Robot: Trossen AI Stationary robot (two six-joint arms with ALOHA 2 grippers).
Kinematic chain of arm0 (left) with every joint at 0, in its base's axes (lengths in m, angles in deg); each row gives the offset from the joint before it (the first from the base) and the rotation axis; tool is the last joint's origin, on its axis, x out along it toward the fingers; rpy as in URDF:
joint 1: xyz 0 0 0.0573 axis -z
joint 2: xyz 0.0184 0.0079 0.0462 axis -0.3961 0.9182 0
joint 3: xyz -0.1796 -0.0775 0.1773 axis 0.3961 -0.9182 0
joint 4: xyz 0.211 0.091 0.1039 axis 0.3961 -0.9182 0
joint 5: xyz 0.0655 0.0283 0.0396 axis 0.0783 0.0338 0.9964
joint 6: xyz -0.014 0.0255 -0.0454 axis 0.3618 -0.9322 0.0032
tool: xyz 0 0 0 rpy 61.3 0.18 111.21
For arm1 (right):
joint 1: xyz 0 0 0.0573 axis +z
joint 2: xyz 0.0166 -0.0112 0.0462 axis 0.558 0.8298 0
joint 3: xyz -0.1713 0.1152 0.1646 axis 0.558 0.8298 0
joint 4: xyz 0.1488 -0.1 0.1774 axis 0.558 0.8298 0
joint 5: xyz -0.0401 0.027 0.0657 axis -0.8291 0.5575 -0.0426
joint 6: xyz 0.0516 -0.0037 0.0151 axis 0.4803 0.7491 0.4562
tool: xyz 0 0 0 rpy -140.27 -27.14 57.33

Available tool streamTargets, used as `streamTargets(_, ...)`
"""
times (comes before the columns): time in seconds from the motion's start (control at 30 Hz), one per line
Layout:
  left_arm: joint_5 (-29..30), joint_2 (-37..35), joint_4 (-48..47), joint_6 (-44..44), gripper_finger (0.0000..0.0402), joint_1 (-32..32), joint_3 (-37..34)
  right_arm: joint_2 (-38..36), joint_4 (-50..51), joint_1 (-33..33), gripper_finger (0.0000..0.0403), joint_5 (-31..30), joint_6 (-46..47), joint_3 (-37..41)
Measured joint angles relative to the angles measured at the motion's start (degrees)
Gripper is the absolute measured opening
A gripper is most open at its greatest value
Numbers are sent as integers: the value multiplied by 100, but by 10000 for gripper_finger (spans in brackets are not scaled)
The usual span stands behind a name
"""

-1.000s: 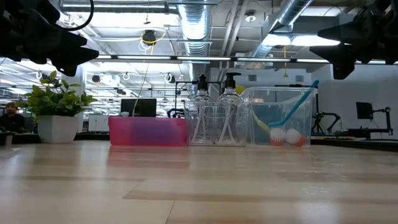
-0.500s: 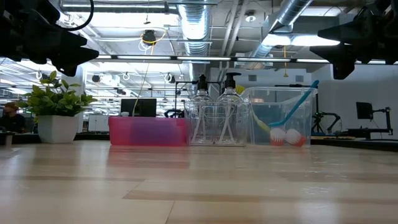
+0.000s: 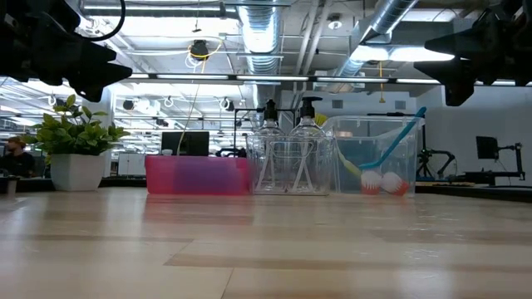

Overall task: Pick & Place Kitchen Sink Supplies
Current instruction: Return to Home Position

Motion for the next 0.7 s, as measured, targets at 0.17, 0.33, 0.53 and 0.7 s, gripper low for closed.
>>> streamTargets(0.17,0,-2,-2,0,208,0,0,2,0,0,198,0,-2,0)
streamTargets(0.33,0,-2,-2,0,208,0,0,2,1,-1,198,-1,0,0)
streamTargets(0.53,0,-2,-2,0,208,1,0,2,1,0,194,0,0,0)
streamTargets(0.7,0,-2,0,2,208,0,0,2,0,-1,195,0,0,0)
